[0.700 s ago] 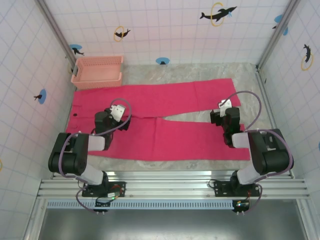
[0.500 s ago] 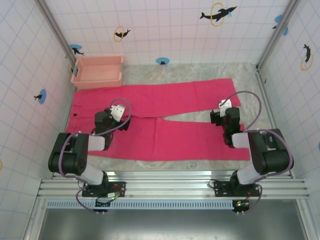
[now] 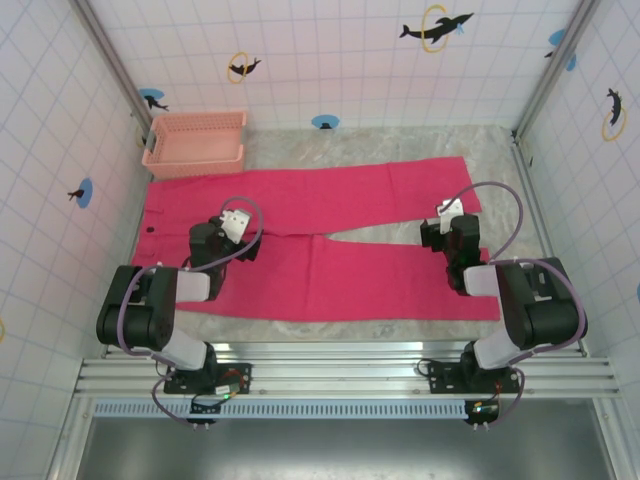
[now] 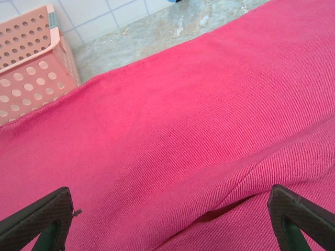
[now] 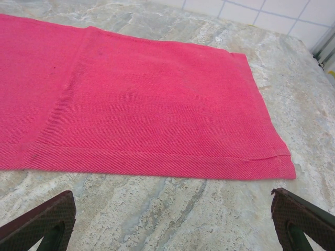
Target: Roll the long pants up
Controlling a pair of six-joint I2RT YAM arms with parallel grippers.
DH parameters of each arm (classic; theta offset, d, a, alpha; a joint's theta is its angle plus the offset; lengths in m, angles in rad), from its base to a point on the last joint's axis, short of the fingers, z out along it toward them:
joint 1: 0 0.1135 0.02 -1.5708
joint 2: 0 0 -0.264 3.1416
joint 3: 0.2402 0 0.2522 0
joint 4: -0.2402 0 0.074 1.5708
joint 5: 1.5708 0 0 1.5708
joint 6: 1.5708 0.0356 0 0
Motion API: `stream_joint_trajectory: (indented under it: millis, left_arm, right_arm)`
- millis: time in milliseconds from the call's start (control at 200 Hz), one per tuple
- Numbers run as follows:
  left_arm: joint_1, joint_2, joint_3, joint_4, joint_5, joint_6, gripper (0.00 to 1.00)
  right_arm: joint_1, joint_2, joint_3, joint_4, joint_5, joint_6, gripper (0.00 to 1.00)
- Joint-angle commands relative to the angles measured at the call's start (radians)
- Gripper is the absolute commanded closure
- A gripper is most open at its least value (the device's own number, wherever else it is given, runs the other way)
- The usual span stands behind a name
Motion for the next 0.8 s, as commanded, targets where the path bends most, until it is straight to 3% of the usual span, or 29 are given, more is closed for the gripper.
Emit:
stream_joint_trajectory:
  millis: [0, 75, 165, 205, 290, 430, 515, 596, 796]
  left_arm:
    - [-0.007, -0.131, 0.14, -0.276, -0.095, -0.032, 0.02]
    - [-0.007, -0.217, 0.309, -0.586, -0.288, -0.094, 0.03]
    - [-0.01, -0.258, 0.506, -0.908, -0.513, -0.144, 0.03]
    - [-0.01, -0.267, 0.567, -1.009, -0.563, -0.153, 0.02]
    - [-0.01, -0.288, 0.633, -1.138, -0.558, -0.163, 0.02]
    - [-0.01, -0.329, 0.696, -1.342, -0.539, -0.308, 0.03]
    - [-0.017, -0.381, 0.686, -1.356, -0.467, -0.289, 0.02]
    - [-0.026, -0.416, 0.678, -1.372, -0.49, -0.286, 0.02]
    - [-0.044, -0.422, 0.699, -1.421, -0.553, -0.236, 0.03]
  right_arm:
    - [0.046, -0.125, 0.144, -0.299, 0.009, -0.051, 0.01]
    - [0.128, -0.207, 0.297, -0.606, 0.044, -0.103, 0.03]
    - [0.313, -0.267, 0.431, -0.882, 0.145, -0.221, 0.04]
    - [0.379, -0.287, 0.468, -0.975, 0.152, -0.238, 0.03]
    - [0.498, -0.329, 0.499, -1.12, 0.163, -0.196, 0.04]
    - [0.686, -0.349, 0.501, -1.29, 0.121, -0.121, 0.14]
    - [0.829, -0.326, 0.494, -1.355, 0.144, -0.1, 0.17]
    - [0.944, -0.283, 0.489, -1.39, 0.198, -0.097, 0.19]
    - [1.076, -0.177, 0.454, -1.352, 0.163, -0.098, 0.29]
